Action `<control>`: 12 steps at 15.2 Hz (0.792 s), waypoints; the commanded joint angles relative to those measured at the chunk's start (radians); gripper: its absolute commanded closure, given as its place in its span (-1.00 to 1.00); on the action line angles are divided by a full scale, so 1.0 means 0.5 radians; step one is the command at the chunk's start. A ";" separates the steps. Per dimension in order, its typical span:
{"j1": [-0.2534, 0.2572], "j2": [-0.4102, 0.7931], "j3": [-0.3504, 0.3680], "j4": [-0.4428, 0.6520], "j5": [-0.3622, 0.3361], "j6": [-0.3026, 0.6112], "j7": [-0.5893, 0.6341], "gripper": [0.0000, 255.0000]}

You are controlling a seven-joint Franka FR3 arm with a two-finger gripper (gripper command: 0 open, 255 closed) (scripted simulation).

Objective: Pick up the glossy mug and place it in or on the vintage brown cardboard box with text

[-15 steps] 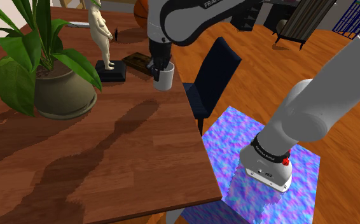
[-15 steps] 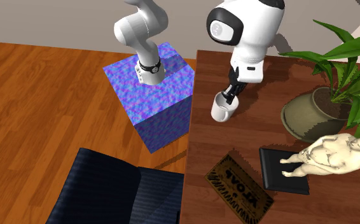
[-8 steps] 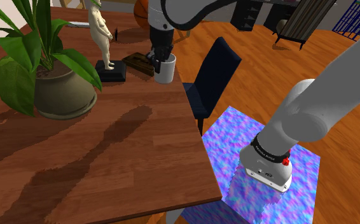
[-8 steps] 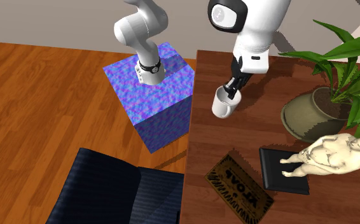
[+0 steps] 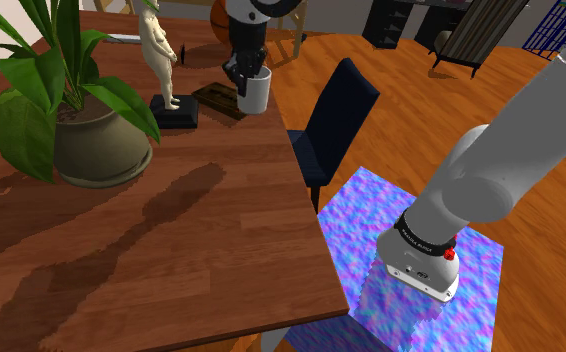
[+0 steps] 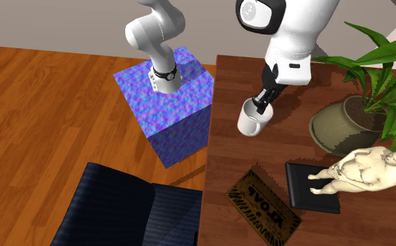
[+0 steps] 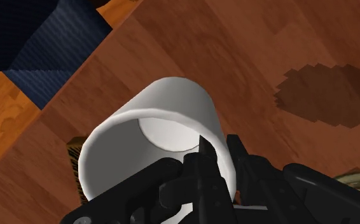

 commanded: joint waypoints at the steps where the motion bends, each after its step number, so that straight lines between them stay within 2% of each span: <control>1: -0.027 0.123 -0.025 0.149 -0.025 -0.025 -0.041 1.00; 7: -0.092 0.513 -0.092 0.656 -0.078 -0.139 -0.165 1.00; 12: -0.131 0.878 -0.136 1.184 -0.107 -0.298 -0.266 1.00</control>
